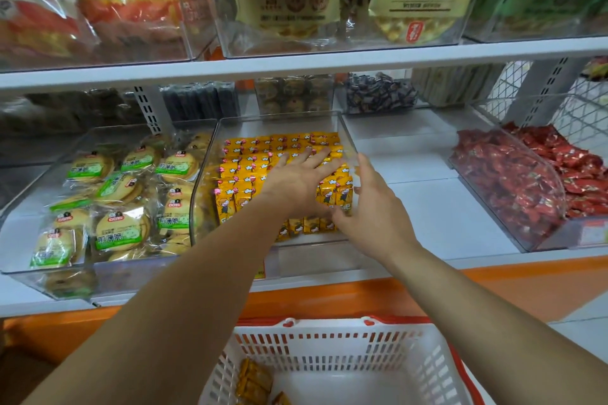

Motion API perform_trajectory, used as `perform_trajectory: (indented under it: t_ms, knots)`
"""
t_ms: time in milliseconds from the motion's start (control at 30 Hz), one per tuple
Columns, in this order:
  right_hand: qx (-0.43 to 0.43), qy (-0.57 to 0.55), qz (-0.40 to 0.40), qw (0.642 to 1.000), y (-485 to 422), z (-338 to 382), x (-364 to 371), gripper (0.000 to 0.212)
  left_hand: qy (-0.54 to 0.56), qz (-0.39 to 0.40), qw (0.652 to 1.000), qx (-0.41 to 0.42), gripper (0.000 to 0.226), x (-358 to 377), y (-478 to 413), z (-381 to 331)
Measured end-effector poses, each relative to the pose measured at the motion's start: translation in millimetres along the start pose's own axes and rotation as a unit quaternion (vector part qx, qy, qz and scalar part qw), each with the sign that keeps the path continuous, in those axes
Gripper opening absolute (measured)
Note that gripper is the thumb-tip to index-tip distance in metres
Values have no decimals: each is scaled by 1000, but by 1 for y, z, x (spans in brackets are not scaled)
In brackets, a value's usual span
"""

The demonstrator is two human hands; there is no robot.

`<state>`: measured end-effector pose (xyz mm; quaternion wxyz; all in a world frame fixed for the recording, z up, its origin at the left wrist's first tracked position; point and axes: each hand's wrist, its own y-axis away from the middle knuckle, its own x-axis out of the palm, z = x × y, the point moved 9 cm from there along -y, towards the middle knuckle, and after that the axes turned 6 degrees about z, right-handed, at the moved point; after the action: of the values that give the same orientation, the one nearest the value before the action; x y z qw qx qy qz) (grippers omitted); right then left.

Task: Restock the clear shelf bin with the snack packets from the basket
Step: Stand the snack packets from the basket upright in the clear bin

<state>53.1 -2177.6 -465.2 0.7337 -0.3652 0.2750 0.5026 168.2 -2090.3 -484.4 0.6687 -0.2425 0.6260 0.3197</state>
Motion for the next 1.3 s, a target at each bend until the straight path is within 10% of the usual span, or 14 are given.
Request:
perform_trajectory:
  t_ms: [200,400,967,1300]
  knots:
    - [18,57,60,996,8,14,-14,92,66,22,997,-14,110,-35,36,0]
    - [-68,170,31,983,72,54,-48,57,155,-42,986,46,56,-51,158,-22]
    - [180,59,534,824,280,-175,231,53,203,357,910,-62,65,335,231,-90]
    - [158,-30,672,723,369,-171,324,70,208,379,899,-62,68,427,234,-92]
